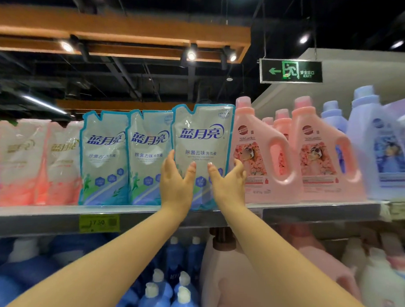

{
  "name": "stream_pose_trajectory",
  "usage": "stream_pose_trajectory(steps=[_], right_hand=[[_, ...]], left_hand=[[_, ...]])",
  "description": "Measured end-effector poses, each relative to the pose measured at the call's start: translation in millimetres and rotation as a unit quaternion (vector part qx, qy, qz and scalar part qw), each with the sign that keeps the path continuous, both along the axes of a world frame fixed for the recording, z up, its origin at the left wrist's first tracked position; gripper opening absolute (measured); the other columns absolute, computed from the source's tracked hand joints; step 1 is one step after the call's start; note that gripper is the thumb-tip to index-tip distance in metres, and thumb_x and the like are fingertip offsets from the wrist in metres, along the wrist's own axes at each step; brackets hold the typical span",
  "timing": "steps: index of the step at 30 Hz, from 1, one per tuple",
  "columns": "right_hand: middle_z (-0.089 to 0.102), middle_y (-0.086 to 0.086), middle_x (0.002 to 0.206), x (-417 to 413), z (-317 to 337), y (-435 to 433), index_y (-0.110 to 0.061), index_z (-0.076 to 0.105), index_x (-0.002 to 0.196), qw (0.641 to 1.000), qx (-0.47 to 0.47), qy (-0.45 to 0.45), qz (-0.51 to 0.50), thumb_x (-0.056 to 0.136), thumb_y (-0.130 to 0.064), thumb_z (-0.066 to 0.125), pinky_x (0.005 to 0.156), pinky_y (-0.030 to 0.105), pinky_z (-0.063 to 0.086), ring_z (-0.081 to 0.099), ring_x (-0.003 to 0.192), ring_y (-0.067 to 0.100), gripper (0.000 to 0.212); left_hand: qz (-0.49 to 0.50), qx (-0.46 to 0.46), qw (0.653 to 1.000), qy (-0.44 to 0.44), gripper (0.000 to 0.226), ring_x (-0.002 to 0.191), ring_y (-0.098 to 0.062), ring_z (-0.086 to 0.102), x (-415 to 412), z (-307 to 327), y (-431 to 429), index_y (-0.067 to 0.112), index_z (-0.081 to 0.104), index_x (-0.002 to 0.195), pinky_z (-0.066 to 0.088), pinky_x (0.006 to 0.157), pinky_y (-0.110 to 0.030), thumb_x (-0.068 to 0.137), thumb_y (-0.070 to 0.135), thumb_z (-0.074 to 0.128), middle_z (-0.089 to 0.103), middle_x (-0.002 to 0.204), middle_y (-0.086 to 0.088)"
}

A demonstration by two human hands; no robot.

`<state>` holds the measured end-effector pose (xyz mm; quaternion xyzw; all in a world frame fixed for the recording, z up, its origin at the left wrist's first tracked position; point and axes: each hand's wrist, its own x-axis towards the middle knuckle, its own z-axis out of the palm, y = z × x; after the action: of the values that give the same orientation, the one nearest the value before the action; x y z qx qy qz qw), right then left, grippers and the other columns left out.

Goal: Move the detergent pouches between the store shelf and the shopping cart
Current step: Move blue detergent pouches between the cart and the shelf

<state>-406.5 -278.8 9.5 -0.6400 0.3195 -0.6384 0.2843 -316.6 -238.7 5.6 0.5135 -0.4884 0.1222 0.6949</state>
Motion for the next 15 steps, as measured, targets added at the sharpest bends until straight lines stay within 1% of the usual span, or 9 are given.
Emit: stream_pose_trajectory(steps=[2, 5, 8, 10, 13, 15], right_hand=[[0.03, 0.007, 0.144, -12.4, -5.6, 13.9, -0.013, 0.021, 0.145, 1.0, -0.011, -0.003, 0.0, 0.089, -0.04, 0.058, 0.104, 0.036, 0.035, 0.036, 0.13, 0.023, 0.072], [0.034, 0.003, 0.143, -37.4, -19.1, 39.3, -0.015, 0.027, 0.143, 1.0, -0.022, -0.01, -0.002, 0.09, -0.04, 0.057, 0.102, 0.031, 0.033, 0.035, 0.131, 0.018, 0.066], [0.044, -0.001, 0.132, -64.2, -46.2, 70.5, -0.018, 0.039, 0.135, 0.999, -0.03, -0.035, 0.014, 0.09, -0.037, 0.057, 0.094, 0.024, 0.036, 0.044, 0.118, 0.012, 0.052], [0.052, -0.001, 0.125, -79.0, -70.6, 91.7, -0.019, 0.046, 0.129, 0.998, -0.016, -0.053, 0.018, 0.089, -0.035, 0.059, 0.097, 0.029, 0.041, 0.051, 0.115, 0.014, 0.044], [0.056, -0.004, 0.122, -102.6, -110.8, 127.3, -0.025, 0.049, 0.121, 0.997, 0.017, -0.078, 0.015, 0.09, -0.034, 0.059, 0.099, 0.037, 0.044, 0.054, 0.114, 0.012, 0.034], [0.054, -0.008, 0.122, -123.0, -135.7, 151.7, -0.027, 0.048, 0.122, 0.999, 0.02, -0.044, -0.012, 0.091, -0.035, 0.057, 0.1, 0.036, 0.043, 0.051, 0.115, 0.008, 0.034]], left_hand=[[-0.009, -0.013, 1.0, 0.001, 0.056, 0.13, -0.016, 0.037, -17.4, -5.6, 10.1, 0.014, 0.029, 0.143, 0.028, 0.098, -0.021, 0.094, 0.026, 0.052, 0.039, 0.143, -0.006], [-0.062, -0.029, 0.997, 0.036, 0.054, 0.131, -0.012, 0.036, -52.1, -16.8, 32.9, 0.017, 0.032, 0.142, 0.029, 0.105, -0.024, 0.094, 0.024, 0.053, 0.039, 0.143, -0.002], [-0.126, -0.039, 0.988, 0.079, 0.049, 0.126, -0.01, 0.042, -90.1, -37.7, 61.8, 0.019, 0.037, 0.138, 0.036, 0.105, -0.027, 0.092, 0.019, 0.055, 0.045, 0.132, 0.003], [-0.172, -0.034, 0.979, 0.108, 0.045, 0.12, -0.01, 0.049, -114.6, -58.6, 82.4, 0.02, 0.041, 0.135, 0.04, 0.099, -0.025, 0.092, 0.015, 0.055, 0.049, 0.125, 0.006], [-0.198, -0.011, 0.971, 0.134, 0.041, 0.105, -0.003, 0.058, -145.6, -96.3, 112.1, 0.025, 0.046, 0.131, 0.046, 0.093, -0.023, 0.092, 0.015, 0.055, 0.056, 0.118, 0.009], [-0.218, 0.002, 0.965, 0.149, 0.036, 0.098, -0.003, 0.061, -161.1, -122.6, 129.8, 0.029, 0.049, 0.125, 0.049, 0.089, -0.025, 0.092, 0.016, 0.055, 0.061, 0.113, 0.009]])
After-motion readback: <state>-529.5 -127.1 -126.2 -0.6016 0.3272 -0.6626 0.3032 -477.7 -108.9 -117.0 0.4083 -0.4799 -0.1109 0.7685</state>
